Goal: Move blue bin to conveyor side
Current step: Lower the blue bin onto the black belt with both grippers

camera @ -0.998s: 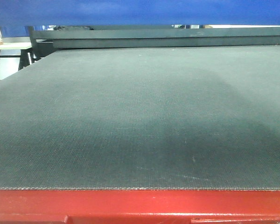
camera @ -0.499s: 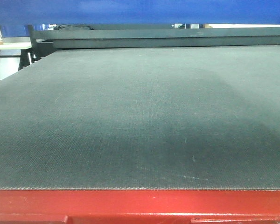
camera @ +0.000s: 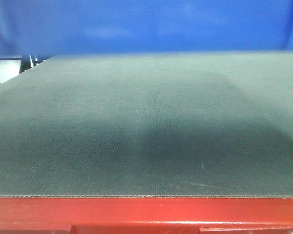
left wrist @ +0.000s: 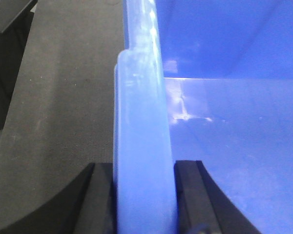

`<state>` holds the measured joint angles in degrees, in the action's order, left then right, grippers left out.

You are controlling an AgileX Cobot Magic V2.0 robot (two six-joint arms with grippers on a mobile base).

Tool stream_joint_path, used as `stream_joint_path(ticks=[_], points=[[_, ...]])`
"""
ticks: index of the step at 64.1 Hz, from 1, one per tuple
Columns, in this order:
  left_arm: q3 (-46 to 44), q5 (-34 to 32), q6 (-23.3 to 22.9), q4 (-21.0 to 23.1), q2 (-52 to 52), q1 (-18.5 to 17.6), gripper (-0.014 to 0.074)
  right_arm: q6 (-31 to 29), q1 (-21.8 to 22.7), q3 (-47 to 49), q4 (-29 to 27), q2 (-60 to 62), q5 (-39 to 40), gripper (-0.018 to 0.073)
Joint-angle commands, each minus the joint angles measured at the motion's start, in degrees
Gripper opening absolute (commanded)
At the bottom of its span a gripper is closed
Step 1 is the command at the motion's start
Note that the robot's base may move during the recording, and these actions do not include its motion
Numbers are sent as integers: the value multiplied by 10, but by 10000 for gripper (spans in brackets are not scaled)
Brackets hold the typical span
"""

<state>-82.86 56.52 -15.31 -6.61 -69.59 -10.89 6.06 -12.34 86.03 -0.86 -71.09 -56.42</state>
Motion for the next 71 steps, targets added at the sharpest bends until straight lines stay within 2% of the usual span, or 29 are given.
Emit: stream_joint_path(ticks=[1, 15, 28, 43, 71], points=[[36, -120, 3, -1, 3, -3, -18, -9, -1, -12, -3, -3, 97, -88], [96, -222, 3, -3, -23, -3, -18, -9, -1, -145, -3, -5, 247, -88], [102, -251, 3, -18, -69, -3, -18, -9, -1, -233, -3, -11, 359, -88], [102, -269, 3, -14, -119, -3, -18, -9, -1, -251, -3, -37, 393, -88], [103, -291, 3, -14, -152, -3, -18, -9, -1, -251, -3, -87, 478, -88]])
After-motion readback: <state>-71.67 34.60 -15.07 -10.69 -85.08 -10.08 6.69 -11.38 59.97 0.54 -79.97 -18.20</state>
